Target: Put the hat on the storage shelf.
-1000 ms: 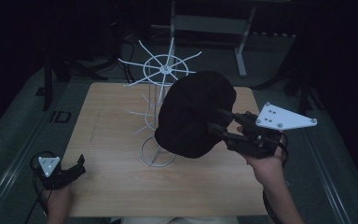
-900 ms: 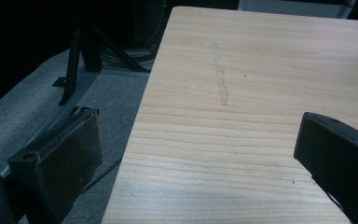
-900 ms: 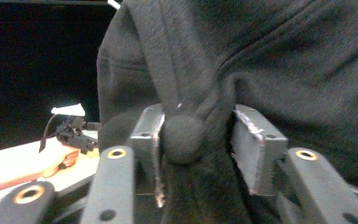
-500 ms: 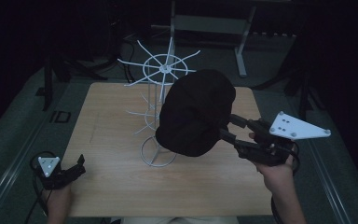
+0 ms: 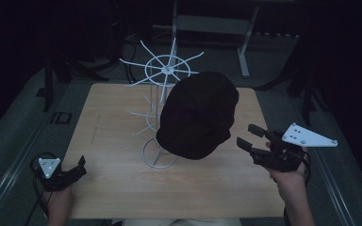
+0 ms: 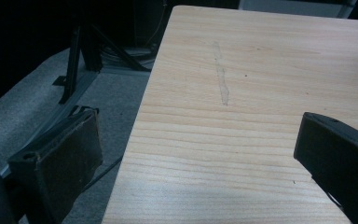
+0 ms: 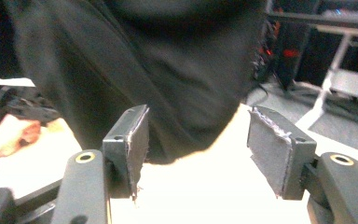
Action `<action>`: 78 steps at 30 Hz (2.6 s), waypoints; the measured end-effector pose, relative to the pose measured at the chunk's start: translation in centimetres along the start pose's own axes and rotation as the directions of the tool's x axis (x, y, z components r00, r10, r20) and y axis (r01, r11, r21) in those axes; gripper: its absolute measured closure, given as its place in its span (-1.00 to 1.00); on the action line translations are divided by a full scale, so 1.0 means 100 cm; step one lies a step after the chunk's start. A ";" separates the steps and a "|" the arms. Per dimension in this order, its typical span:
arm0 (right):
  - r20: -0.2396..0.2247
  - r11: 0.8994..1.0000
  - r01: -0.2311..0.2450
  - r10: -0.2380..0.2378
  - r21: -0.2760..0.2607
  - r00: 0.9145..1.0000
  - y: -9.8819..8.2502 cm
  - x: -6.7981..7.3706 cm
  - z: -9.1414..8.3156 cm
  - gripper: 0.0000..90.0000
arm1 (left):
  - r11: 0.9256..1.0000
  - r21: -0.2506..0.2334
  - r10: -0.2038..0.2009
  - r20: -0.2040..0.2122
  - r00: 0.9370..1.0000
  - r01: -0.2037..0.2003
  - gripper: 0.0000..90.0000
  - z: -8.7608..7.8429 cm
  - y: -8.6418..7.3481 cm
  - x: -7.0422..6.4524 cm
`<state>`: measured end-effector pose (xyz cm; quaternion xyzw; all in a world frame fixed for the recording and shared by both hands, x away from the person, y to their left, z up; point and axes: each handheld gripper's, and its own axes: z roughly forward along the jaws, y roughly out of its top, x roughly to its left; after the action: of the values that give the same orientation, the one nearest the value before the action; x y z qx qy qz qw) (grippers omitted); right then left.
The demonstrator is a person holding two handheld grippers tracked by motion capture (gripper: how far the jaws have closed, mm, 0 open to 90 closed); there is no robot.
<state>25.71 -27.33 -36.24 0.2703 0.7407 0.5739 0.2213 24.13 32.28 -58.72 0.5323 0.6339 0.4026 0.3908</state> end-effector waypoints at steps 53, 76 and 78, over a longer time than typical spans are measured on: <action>0.557 0.952 -0.262 0.132 0.160 0.820 -0.213 -0.100 -0.006 -0.70 | 1.000 -0.001 -0.003 0.003 1.000 0.003 -0.97 0.000 0.000 0.001; 0.662 0.939 -0.313 0.145 0.142 0.736 -0.221 -0.110 -0.010 -0.65 | 1.000 -0.010 -0.010 0.008 1.000 0.010 -0.97 -0.001 0.000 0.002; 0.661 0.937 -0.322 0.155 0.137 0.734 -0.221 -0.111 -0.011 -0.66 | 1.000 -0.008 -0.009 0.009 1.000 0.009 -0.97 -0.001 0.000 0.002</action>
<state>30.18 -39.68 -57.20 0.5679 0.6433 0.3759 0.3497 23.98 32.42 -58.73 0.5296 0.6331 0.4010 0.3974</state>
